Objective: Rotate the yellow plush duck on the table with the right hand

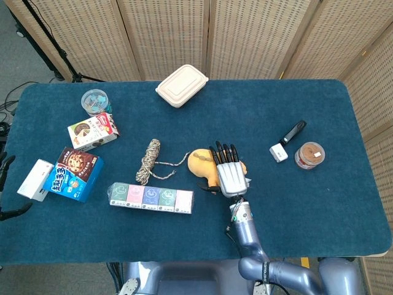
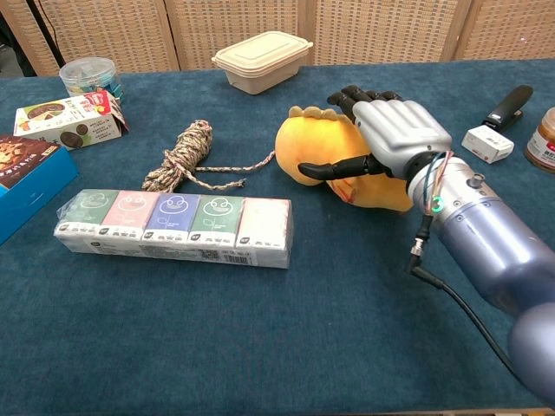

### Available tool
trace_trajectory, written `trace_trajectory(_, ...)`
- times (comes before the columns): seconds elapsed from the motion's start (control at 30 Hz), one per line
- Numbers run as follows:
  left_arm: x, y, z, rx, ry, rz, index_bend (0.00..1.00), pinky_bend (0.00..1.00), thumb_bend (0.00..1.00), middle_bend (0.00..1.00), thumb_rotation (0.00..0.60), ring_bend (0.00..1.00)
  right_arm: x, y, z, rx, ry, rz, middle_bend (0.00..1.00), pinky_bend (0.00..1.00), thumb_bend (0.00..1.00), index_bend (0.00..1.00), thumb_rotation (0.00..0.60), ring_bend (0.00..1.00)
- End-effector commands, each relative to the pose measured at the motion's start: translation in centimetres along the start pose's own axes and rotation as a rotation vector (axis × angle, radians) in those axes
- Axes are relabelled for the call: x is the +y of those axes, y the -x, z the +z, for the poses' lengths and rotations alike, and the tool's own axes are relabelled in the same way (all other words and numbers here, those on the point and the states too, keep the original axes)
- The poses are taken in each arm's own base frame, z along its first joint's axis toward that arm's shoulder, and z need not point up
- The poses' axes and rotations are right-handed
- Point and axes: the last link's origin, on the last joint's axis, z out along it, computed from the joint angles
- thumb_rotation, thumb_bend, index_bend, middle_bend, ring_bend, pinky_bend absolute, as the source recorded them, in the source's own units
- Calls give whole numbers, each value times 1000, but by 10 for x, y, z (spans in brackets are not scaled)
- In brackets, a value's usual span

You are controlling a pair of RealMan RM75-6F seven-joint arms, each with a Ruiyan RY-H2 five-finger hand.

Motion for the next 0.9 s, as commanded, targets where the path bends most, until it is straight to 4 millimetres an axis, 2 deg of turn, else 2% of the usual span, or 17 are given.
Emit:
trace_trajectory(0.03,0,-1,0,2,1,-3,0,0,22,0,600,0,2,10,10,-27,32,8,0,0,88,0,138,0)
trace_trajectory(0.2,0,-1,1,6,4,-6,0,0,22,0,600,0,18,15,2,-29,68,6,0,0,88,0,136,0)
trace_trajectory(0.57,1,1,-1,-1,1,6,0,0,23,0,600,0,59,8,-44,-11,125,4,0,0,88,0,140,0)
trace_trajectory(0.9,3,3,-1,-3,0,13,0,0,23,0,600,0,70,-2,-66,15,125,1,0,0,88,0,140,0)
